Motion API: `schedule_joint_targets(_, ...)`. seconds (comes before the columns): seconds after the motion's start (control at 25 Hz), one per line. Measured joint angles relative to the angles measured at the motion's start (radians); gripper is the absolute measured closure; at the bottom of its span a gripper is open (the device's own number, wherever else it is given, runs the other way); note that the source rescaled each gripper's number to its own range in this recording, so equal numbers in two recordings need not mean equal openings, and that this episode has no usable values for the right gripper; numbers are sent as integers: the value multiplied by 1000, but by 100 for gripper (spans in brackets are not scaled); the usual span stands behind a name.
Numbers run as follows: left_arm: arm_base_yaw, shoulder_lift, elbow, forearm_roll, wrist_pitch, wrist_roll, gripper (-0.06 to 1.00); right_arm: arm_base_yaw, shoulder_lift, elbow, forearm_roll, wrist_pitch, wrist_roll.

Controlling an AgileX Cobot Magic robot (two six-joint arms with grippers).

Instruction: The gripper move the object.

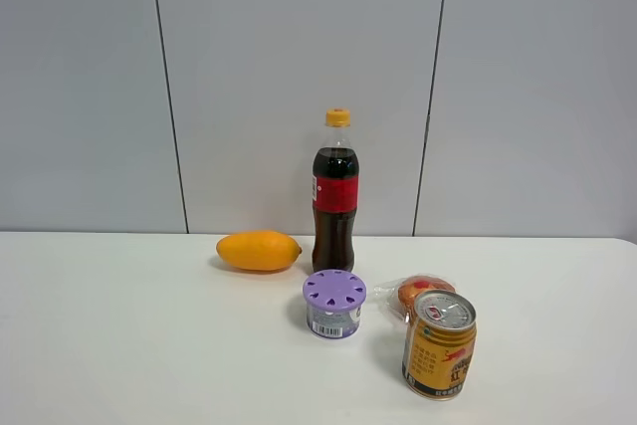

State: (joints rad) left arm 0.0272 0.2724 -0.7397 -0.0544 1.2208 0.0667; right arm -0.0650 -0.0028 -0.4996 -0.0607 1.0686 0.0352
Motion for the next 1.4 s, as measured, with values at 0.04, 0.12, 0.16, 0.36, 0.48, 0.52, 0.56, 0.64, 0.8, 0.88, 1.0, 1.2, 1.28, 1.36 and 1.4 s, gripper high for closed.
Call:
schedule_joint_targets(0.04, 0, -27, 19, -1, -1, -2, 15, 0, 0, 0, 0, 0, 0)
schedule_joint_targets(0.12, 0, -89, 57, -2, -11, -3, 15, 0, 0, 0, 0, 0, 0)
schedule_joint_targets(0.16, 0, -118, 77, -3, -22, -6, 15, 0, 0, 0, 0, 0, 0)
schedule_joint_targets(0.36, 0, -246, 183, -3, -79, -21, 15, 0, 0, 0, 0, 0, 0)
schedule_joint_targets(0.48, 0, -276, 215, -3, -125, -26, 15, 0, 0, 0, 0, 0, 0)
schedule_joint_targets(0.52, 0, -277, 222, -3, -140, -34, 15, 0, 0, 0, 0, 0, 0)
schedule_joint_targets(0.56, 0, -277, 227, -3, -149, -44, 15, 0, 0, 0, 0, 0, 0)
schedule_joint_targets(0.64, 0, -277, 231, -3, -156, -51, 15, 0, 0, 0, 0, 0, 0)
schedule_joint_targets(0.8, 0, -277, 231, -1, -160, -55, 15, 0, 0, 0, 0, 0, 0)
schedule_joint_targets(0.88, 0, -277, 231, -1, -161, -55, 15, 0, 0, 0, 0, 0, 0)
schedule_joint_targets(1.0, 0, -277, 231, 0, -162, -59, 15, 0, 0, 0, 0, 0, 0)
schedule_joint_targets(1.2, 0, -277, 231, 0, -166, -67, 15, 0, 0, 0, 0, 0, 0)
schedule_joint_targets(1.28, 0, -277, 231, 0, -166, -67, 15, 0, 0, 0, 0, 0, 0)
schedule_joint_targets(1.36, 0, -277, 231, 0, -166, -67, 15, 0, 0, 0, 0, 0, 0)
schedule_joint_targets(1.4, 0, -277, 231, 0, -166, -67, 15, 0, 0, 0, 0, 0, 0)
